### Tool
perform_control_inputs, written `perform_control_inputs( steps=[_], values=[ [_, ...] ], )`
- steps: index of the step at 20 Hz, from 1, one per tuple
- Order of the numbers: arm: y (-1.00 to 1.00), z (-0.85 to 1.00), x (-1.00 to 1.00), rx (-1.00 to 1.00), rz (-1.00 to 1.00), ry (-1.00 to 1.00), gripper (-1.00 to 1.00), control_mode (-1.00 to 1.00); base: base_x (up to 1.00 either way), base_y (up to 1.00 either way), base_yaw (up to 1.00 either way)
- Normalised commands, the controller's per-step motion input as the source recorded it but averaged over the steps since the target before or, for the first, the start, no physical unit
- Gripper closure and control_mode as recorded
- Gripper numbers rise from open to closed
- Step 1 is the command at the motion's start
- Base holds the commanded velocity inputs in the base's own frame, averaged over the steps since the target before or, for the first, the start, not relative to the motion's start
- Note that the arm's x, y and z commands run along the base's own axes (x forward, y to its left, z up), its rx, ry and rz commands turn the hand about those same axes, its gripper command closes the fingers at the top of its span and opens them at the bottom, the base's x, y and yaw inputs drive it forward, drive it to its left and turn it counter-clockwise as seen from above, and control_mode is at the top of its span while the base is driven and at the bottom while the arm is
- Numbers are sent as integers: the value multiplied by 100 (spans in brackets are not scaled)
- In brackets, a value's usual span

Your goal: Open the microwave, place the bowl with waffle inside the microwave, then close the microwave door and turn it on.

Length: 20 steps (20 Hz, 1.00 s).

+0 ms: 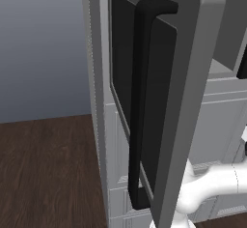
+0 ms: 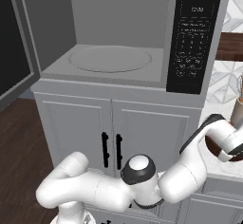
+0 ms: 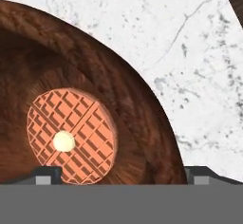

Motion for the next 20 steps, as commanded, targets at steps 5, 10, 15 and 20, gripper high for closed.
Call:
perform_control_inputs(
  steps=[5,10,15,20],
  values=[
    [-1,-10,0,1,-9,1,100,-100,0,0,0],
    [0,0,-13,0,0,0,100,-100,0,0,0],
    [-5,5,-73,2,2,-4,100,-100,0,0,0],
    [0,50,-100,6,7,-22,100,-100,0,0,0]
  ],
)
